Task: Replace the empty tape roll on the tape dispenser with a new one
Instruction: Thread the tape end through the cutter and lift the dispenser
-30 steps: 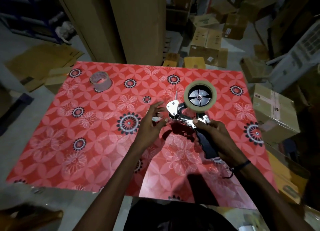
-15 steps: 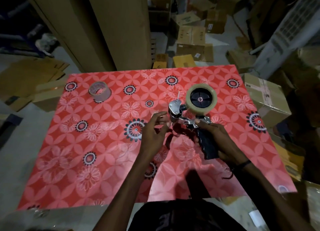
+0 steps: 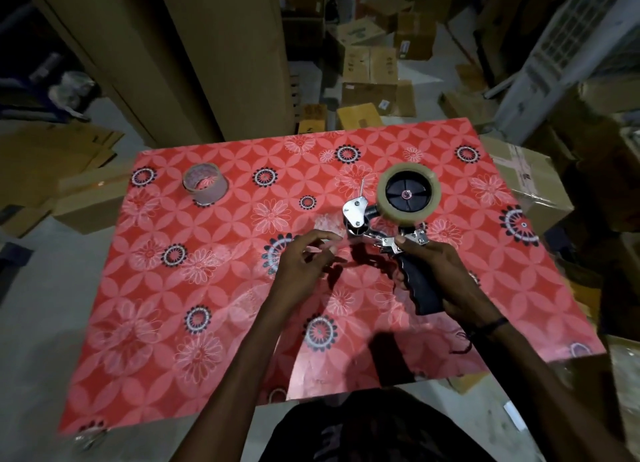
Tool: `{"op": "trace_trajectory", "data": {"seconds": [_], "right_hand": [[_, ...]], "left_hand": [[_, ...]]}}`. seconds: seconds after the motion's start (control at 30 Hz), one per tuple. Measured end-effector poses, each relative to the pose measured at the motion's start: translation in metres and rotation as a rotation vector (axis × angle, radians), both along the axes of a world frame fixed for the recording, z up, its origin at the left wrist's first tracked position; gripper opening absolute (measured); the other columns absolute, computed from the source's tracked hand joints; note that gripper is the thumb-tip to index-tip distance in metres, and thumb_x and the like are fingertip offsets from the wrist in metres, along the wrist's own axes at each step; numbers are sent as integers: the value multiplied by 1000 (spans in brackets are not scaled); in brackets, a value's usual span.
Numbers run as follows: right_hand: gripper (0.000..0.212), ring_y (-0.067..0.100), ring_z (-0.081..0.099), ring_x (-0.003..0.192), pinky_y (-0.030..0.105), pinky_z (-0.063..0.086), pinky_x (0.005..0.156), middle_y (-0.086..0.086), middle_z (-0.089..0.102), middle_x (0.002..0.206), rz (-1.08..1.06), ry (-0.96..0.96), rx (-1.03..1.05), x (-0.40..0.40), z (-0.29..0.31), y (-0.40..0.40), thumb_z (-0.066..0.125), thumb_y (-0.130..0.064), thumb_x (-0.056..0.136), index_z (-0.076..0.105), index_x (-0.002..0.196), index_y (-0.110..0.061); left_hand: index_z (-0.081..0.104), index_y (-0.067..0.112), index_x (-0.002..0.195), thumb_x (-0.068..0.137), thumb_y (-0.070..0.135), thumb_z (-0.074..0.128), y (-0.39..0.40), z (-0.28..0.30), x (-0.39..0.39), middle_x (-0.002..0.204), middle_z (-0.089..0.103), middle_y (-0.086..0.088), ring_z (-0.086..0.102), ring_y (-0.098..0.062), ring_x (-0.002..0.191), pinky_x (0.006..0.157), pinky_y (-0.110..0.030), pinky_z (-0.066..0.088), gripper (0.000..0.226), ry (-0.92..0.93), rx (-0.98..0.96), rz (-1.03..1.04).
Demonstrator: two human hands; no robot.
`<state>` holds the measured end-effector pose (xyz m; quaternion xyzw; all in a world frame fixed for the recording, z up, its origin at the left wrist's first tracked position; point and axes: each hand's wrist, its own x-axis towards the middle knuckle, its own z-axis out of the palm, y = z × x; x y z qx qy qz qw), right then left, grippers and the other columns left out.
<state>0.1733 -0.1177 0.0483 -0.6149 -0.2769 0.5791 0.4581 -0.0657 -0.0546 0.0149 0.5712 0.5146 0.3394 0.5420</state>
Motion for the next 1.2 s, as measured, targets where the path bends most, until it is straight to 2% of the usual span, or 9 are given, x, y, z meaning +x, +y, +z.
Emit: {"op": "trace_trajectory", "data": {"seconds": [0.13,0.23,0.33,0.43,0.6,0.73,0.83,1.1,1.2], "right_hand": [[40,25,50,43,28,44,43,23,60,63,19,17,19,-1,0,-1,73,-32,100,68,90,6],[39,25,51,47,29,45,46,23,61,65,25,-3,48,-3,1,-2,75,-31,98,70,85,5],[45,25,53,46,29,46,45,23,62,63,-4,-24,82,-3,0,-1,77,-26,96,66,92,18],[49,26,58,47,28,47,44,24,62,68,-9,-42,112,-1,-1,-1,78,-21,96,61,105,24],[26,28,64,58,30,53,50,5,72,69,24,-117,102,2,-2,-2,82,-21,93,68,101,0],[36,18,64,51,25,50,44,0,71,64,39,-153,98,4,-4,-3,82,-19,94,65,118,1],[42,12,58,41,21,44,39,-2,68,58,43,-121,81,4,-5,-4,82,-17,94,61,125,1],[45,12,57,36,20,42,36,6,70,62,4,-149,85,2,-7,-3,83,-7,91,59,129,1],[47,11,59,38,20,44,37,10,74,78,11,-219,99,2,-12,-4,87,-8,87,60,125,-1]], "left_hand": [[80,21,111,101,18,71,4,2,-10,104,79,-1,72,-7,83,76,-26,58,14,-3,-59,-38],[80,21,112,100,17,71,4,5,-14,92,79,-7,73,-11,73,59,-24,57,16,-83,-191,-43],[79,18,115,99,15,71,7,7,-17,82,78,-7,71,-14,64,52,-22,52,18,-118,-278,-34],[79,12,112,99,7,69,11,8,-17,85,79,-11,75,-15,67,55,-21,56,17,-177,-372,-1],[74,-5,106,104,3,52,22,10,-9,90,79,-16,78,-17,75,67,-22,64,24,-244,-547,65],[74,-4,96,102,13,66,27,15,0,68,75,-8,71,-11,54,52,-19,58,20,-148,-569,142],[72,-1,85,96,0,69,30,16,3,65,70,-10,62,-8,45,47,-17,54,12,-59,-540,122],[73,-3,85,91,-5,71,35,14,2,60,69,-6,61,-10,46,46,-19,54,7,117,-519,101],[72,2,86,88,-2,77,34,6,5,62,71,-6,63,-14,50,53,-25,56,7,181,-426,132]]}}
